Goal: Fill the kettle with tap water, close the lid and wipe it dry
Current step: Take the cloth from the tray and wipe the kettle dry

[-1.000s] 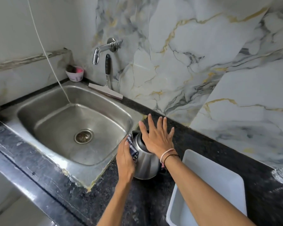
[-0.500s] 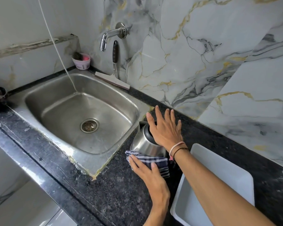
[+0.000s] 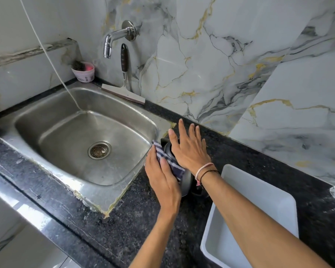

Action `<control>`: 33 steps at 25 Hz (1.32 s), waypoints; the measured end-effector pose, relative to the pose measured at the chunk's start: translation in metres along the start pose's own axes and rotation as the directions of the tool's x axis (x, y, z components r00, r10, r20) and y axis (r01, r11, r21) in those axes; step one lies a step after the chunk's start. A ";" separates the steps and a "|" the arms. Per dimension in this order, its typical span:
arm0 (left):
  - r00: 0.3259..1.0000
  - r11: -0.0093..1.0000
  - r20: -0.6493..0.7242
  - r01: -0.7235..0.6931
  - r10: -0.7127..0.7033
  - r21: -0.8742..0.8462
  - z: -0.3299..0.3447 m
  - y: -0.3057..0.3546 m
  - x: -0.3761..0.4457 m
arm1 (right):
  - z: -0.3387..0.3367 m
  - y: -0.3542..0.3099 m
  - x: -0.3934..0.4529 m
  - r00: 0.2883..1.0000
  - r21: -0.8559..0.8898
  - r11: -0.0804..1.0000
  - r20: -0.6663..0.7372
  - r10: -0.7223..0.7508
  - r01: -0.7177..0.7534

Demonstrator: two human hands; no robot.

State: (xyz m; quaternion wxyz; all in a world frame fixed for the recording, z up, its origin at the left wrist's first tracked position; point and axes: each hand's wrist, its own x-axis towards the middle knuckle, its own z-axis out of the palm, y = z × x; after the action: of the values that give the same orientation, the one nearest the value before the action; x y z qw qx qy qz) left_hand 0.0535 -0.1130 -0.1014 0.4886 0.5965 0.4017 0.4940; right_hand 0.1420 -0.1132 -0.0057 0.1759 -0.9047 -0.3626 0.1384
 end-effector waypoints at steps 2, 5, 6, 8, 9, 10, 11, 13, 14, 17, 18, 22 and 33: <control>0.997 0.997 0.024 -0.071 0.070 0.040 -0.001 -0.015 -0.034 | 0.000 0.001 -0.001 1.000 0.005 1.000 -0.015 -0.017 0.017; 0.996 0.996 0.023 0.082 -0.081 -0.047 -0.012 -0.040 -0.033 | 0.000 0.001 -0.003 0.998 0.018 0.999 -0.037 -0.041 0.042; 0.987 0.983 0.041 0.157 -0.154 -0.093 -0.014 -0.045 -0.016 | 0.000 0.002 -0.003 0.998 0.025 0.999 -0.044 -0.043 0.044; 0.938 0.952 0.246 0.279 -0.242 -0.125 -0.019 -0.045 0.036 | 0.000 0.002 -0.003 0.998 0.056 0.998 -0.043 -0.039 0.042; 0.883 0.946 0.408 0.304 -0.233 -0.116 -0.020 -0.039 0.062 | 0.000 0.003 -0.002 0.998 0.072 0.996 -0.041 -0.040 0.043; 0.812 0.944 0.544 0.314 -0.213 -0.099 -0.020 -0.030 0.086 | 0.000 0.003 -0.002 0.998 0.084 0.995 -0.041 -0.041 0.045; 0.742 0.939 0.638 0.333 -0.206 -0.084 -0.018 -0.020 0.104 | 0.000 0.003 -0.001 0.998 0.090 0.995 -0.044 -0.043 0.047; 0.674 0.907 0.697 0.413 -0.244 -0.081 -0.007 -0.002 0.126 | 0.001 0.004 0.001 0.998 0.082 0.996 -0.055 -0.037 0.042; 0.689 0.900 0.676 0.426 -0.261 -0.087 -0.001 0.007 0.130 | 0.000 0.006 0.001 0.998 0.073 0.996 -0.055 -0.037 0.041; 0.768 0.813 0.512 0.545 -0.385 -0.205 0.004 0.016 0.122 | -0.009 0.011 0.003 0.994 0.072 0.991 -0.003 -0.111 0.111; 0.740 0.724 0.500 0.630 -0.449 -0.283 -0.004 0.013 0.119 | -0.015 0.012 0.004 0.988 0.072 0.986 0.021 -0.155 0.153; 0.639 0.445 0.464 0.765 -0.614 -0.465 -0.056 -0.016 0.102 | -0.022 0.013 -0.004 0.976 -0.260 0.960 -0.160 -0.145 0.100; 0.571 0.903 0.795 0.423 -0.204 -0.073 -0.051 0.002 0.134 | 0.011 -0.009 -0.003 0.854 0.256 0.947 -0.431 0.291 -0.193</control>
State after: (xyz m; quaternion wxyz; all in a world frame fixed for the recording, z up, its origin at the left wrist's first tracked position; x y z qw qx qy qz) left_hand 0.0288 0.0246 -0.0719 0.7651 0.5995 0.1866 0.1428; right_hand 0.1300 -0.1065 -0.0116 0.3299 -0.9270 -0.1767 -0.0238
